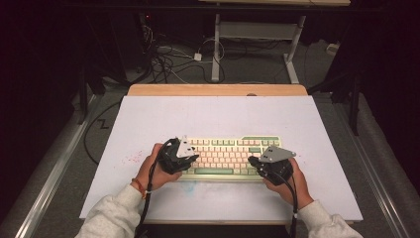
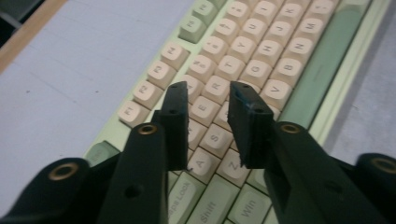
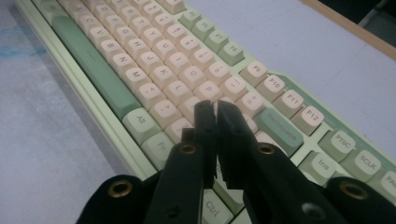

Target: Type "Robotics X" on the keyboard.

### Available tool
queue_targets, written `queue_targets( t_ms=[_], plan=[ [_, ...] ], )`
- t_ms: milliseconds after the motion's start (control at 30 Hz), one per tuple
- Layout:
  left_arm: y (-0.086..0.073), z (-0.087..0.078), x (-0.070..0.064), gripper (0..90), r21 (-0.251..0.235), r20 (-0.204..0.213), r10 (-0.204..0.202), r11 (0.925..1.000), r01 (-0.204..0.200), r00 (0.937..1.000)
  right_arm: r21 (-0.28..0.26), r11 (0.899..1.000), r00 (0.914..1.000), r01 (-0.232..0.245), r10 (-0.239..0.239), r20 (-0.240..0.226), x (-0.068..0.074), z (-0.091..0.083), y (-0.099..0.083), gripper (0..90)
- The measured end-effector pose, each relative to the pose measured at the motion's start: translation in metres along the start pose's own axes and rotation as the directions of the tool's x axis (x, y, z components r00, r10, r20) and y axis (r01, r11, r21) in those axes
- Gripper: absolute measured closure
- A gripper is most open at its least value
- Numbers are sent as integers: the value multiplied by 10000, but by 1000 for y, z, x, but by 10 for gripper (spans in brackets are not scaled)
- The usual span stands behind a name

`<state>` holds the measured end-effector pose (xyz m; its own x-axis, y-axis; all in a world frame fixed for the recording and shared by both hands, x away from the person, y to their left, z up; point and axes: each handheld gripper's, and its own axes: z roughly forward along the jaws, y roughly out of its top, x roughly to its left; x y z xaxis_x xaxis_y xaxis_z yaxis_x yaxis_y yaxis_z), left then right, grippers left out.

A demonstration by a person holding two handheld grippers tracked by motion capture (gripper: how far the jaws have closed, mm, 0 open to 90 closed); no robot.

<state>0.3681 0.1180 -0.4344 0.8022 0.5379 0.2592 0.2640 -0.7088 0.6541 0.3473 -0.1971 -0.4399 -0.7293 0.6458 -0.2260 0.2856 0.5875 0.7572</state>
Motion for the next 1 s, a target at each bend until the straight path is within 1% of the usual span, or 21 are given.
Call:
queue_targets(
  t_ms=[67,100,167,300,367,433,567,633,733,800,867,933,967,1000],
  plan=[
    [0,0,0,598,-42,-134,-7,10000,7,9999,-35,10000,10000,-35,35,30,0,0,1,842],
    [0,0,0,586,-69,-271,-108,9999,106,9996,-78,10000,9999,-49,50,92,-1,0,1,827],
    [0,1,0,527,-12,-417,-117,9999,116,9991,-201,9997,9998,-135,139,161,-1,0,2,801],
    [0,2,1,472,-102,-581,-204,9998,198,9981,-279,9992,9991,-274,282,308,-4,1,3,731],
    [-1,2,1,448,-146,-586,-237,9996,229,9980,-308,9989,9983,-364,377,442,-5,1,3,693],
    [-1,2,1,416,-153,-693,-259,9996,249,9973,-315,9986,9976,-420,436,533,-6,2,3,641],
    [-1,3,0,352,-190,-690,-273,9995,260,9972,-246,9976,9945,-648,666,811,-9,3,3,530],
    [-1,4,0,299,-193,-661,-321,9993,309,9973,-230,9969,9927,-751,769,931,-10,4,3,478],
    [-1,5,1,240,-248,-734,-468,9987,451,9962,-283,9961,9897,-830,857,1148,-11,4,3,400],
    [-1,5,0,206,-311,-847,-552,9981,528,9949,-292,9958,9889,-871,900,1181,-11,5,2,341],
    [-1,5,-1,187,-468,-804,-635,9971,599,9947,-239,9963,9894,-823,845,1183,-11,6,2,295],
    [-1,4,-2,156,-660,-927,-588,9964,528,9940,-219,9968,9883,-769,791,1307,-10,7,2,254],
    [-1,4,-2,154,-703,-908,-556,9963,493,9943,-208,9970,9859,-752,774,1482,-10,8,3,244],
    [-1,4,-3,154,-729,-793,-616,9958,559,9949,-248,9965,9858,-802,830,1461,-10,8,3,243]
  ],
)
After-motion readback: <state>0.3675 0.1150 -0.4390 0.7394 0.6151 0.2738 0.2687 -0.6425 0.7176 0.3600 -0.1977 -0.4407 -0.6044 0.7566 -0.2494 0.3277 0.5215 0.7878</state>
